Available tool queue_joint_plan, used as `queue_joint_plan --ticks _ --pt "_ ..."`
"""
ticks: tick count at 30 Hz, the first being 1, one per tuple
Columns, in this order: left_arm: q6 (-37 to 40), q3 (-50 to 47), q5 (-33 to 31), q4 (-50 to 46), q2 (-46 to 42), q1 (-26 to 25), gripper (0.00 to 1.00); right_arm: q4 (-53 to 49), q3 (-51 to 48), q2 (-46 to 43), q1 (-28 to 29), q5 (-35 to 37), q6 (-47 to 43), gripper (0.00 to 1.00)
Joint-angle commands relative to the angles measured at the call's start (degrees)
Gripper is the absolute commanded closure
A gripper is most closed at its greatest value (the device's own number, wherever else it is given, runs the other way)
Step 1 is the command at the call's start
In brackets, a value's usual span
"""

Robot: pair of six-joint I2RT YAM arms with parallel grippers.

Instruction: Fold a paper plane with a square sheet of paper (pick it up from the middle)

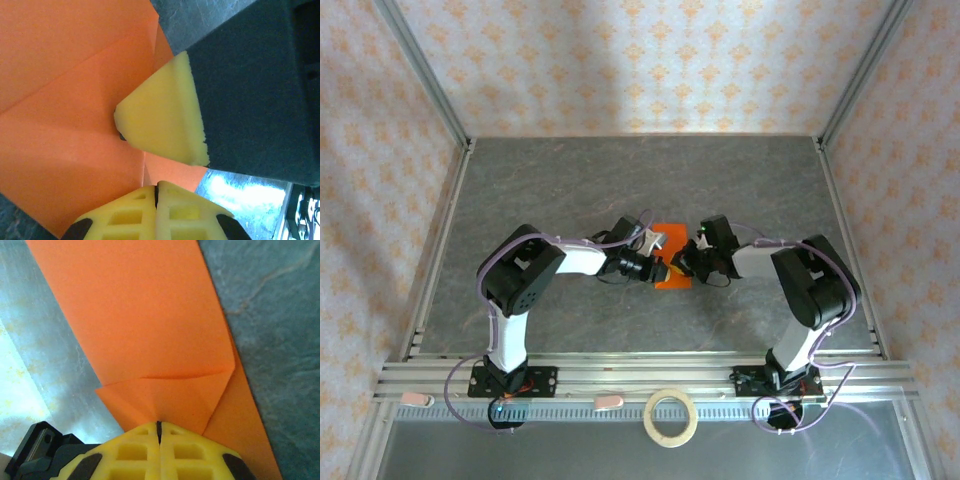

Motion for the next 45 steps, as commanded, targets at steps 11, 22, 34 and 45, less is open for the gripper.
queue_joint_plan --ticks 11,22,34,45 --pt "2.7 -3.5 -1.5 -9.3 2.4 0.5 1.00 -3.5 2.7 4.1 -9.7 1.3 -5.3 1.00" --pt "3.0 -3.2 -1.6 -9.7 2.2 0.5 1.00 -6.0 5.2 1.4 -11.8 2.9 -7.3 1.00" --pt "1.0 -2.6 -0.9 -7.7 1.7 0.5 1.00 0.1 2.1 -2.8 -4.5 1.5 -3.1 1.00" --pt "-3.0 -1.1 2.9 -5.5 -5.8 0.5 1.00 -3.4 -1.0 3.1 -2.8 6.7 -4.3 1.00"
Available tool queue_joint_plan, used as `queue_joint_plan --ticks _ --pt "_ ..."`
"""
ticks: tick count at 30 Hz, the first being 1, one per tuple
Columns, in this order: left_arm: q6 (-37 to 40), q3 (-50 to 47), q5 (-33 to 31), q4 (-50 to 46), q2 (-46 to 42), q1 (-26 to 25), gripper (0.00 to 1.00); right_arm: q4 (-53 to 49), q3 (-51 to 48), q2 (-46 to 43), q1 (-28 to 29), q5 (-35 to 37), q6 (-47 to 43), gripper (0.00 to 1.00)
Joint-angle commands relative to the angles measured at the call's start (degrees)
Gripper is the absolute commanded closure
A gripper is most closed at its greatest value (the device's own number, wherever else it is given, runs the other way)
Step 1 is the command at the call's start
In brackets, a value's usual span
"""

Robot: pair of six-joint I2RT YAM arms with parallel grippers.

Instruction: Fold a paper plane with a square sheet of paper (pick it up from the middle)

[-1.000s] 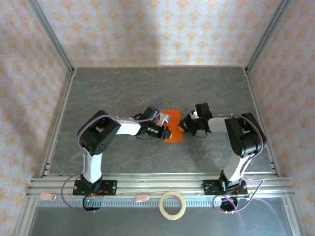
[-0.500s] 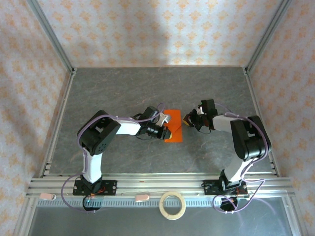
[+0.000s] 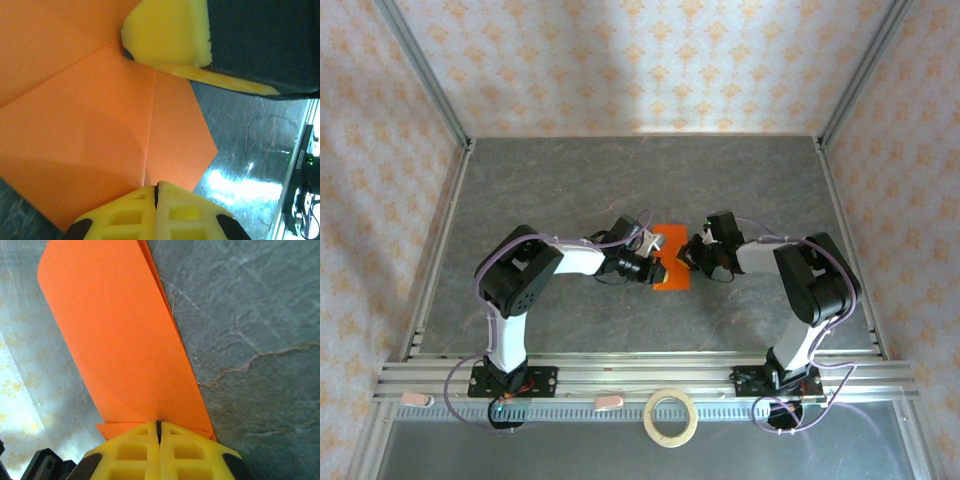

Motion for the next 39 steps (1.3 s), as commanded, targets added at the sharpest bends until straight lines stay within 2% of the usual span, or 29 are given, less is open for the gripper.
queue_joint_plan --ticks 1,4,12,16,26,29,34,39 --pt "-2.6 -0.3 0.8 -2.9 -5.0 0.3 1.00 -2.9 -2.4 2.3 -0.1 4.7 -0.4 1.00" --pt "-2.9 1.5 0.8 -2.5 -4.8 0.3 1.00 -2.8 -2.6 2.5 0.0 4.9 -0.5 1.00" --pt "-3.9 5.6 -0.6 -1.5 3.1 0.0 1.00 -2.8 -2.6 2.7 -0.1 4.8 -0.4 1.00" --pt "-1.3 5.1 -3.3 -4.8 4.4 -0.5 1.00 -2.8 -2.7 3.1 -0.2 4.9 -0.6 1.00" --pt "3.5 -3.0 -4.9 -7.5 -2.7 -0.5 0.96 -3.1 -3.5 3.6 -1.2 5.1 -1.2 1.00" --pt "4.6 -3.9 -4.7 -8.1 -4.0 -0.5 0.95 -3.3 -3.3 3.6 -1.4 5.1 -1.3 1.00" --pt "7.6 -4.0 -8.3 -13.0 -5.9 -0.5 0.95 -3.5 -3.1 3.5 -1.4 5.0 -1.4 1.00" --pt "10.0 -4.7 -8.0 -14.9 -8.4 -0.5 0.96 -3.6 -2.8 3.5 -1.4 5.0 -1.5 1.00"
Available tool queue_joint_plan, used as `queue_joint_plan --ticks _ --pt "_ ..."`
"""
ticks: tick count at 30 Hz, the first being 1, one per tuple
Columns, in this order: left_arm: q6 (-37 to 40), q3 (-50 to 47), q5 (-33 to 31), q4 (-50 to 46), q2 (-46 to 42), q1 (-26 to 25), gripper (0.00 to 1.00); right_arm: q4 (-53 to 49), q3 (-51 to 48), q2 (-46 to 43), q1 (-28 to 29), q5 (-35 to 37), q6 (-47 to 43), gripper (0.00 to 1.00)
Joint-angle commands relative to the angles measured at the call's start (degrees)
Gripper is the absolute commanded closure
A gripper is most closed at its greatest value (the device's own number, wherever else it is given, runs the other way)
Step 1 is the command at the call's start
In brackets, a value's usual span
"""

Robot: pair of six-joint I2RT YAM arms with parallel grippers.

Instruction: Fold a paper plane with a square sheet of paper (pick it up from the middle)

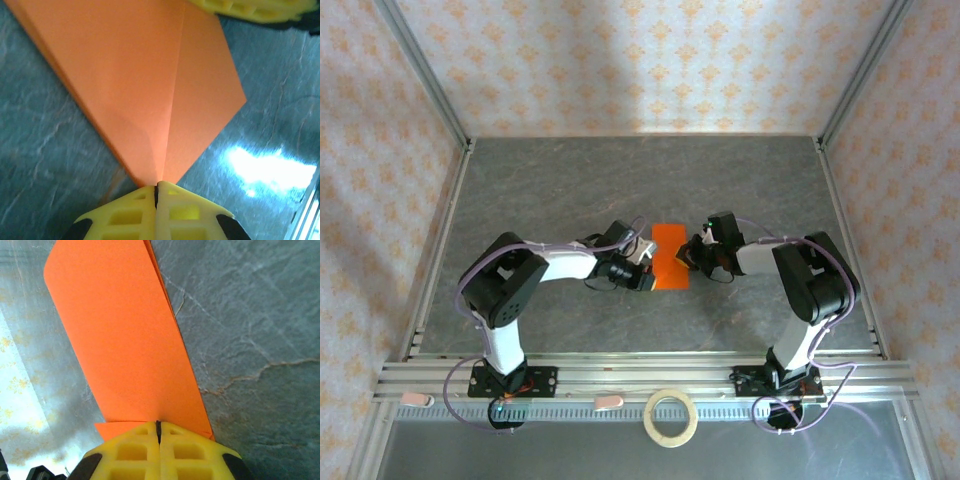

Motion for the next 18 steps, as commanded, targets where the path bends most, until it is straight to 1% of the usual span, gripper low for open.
queue_joint_plan --ticks 1,5,8,11,13,18 --pt "3.4 -1.0 -1.6 -5.3 -2.9 -0.5 0.96 -6.6 -2.0 2.8 -1.0 6.0 -1.3 1.00" --pt "0.9 -1.0 -0.9 -2.0 -5.7 -0.5 0.98 -6.7 -2.0 2.8 -1.0 6.0 -1.4 1.00" --pt "-3.6 -0.7 0.6 3.8 -6.6 -0.5 1.00 -6.8 -2.0 2.9 -1.0 6.0 -1.4 1.00" --pt "-7.5 0.1 2.4 9.6 -5.0 -0.6 0.99 -6.8 -2.0 2.9 -1.0 5.9 -1.4 1.00" --pt "-7.7 2.2 3.9 10.0 -2.3 -1.0 0.99 -6.8 -2.0 2.9 -1.0 5.8 -1.4 1.00" --pt "-4.9 4.7 3.3 5.6 2.5 -2.4 0.98 -7.1 -1.8 2.8 -1.0 5.8 -1.7 1.00"
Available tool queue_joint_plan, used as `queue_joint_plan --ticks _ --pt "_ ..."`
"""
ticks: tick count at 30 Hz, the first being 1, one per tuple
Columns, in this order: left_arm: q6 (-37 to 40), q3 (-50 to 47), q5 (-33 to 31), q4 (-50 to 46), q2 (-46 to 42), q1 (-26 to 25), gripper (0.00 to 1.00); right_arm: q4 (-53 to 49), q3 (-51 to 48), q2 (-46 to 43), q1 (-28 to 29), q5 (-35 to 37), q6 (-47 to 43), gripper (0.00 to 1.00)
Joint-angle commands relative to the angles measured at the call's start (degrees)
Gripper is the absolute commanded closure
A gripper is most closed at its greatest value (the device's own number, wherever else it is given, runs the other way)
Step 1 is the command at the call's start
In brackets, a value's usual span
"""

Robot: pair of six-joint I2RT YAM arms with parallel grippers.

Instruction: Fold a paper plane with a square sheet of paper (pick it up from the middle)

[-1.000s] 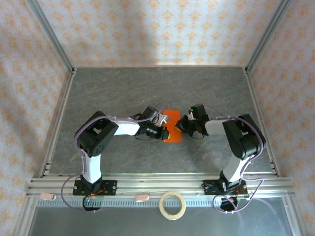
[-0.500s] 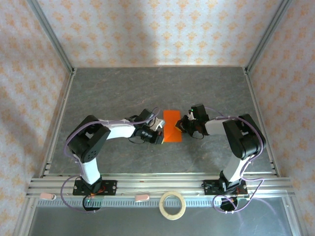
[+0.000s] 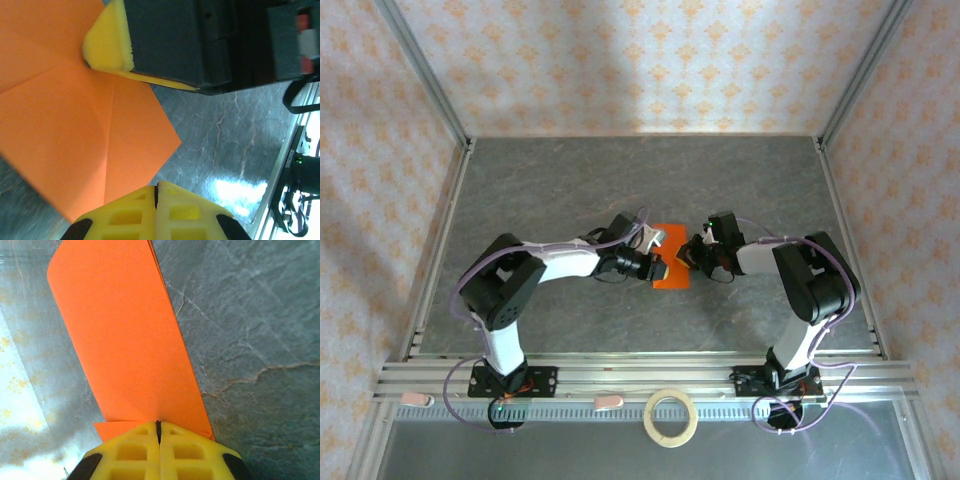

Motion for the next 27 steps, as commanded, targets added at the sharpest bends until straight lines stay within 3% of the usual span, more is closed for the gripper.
queue_joint_plan --ticks 1,9,18,27 --pt "1.3 0.8 0.5 -2.3 2.4 -1.0 0.98 -7.1 -1.8 2.7 -0.9 5.8 -1.2 1.00" --pt "4.3 -5.9 -2.1 -4.9 -0.3 -1.1 0.99 -7.2 -2.1 2.7 -1.2 5.6 -1.6 1.00" --pt "-0.2 -7.6 0.5 1.2 -6.2 -0.7 1.00 -7.7 -1.7 2.5 -1.2 4.9 -2.1 1.00" --pt "-3.6 -1.0 0.9 3.7 1.3 1.5 1.00 -7.3 -1.8 2.9 -1.3 4.5 -2.1 1.00"
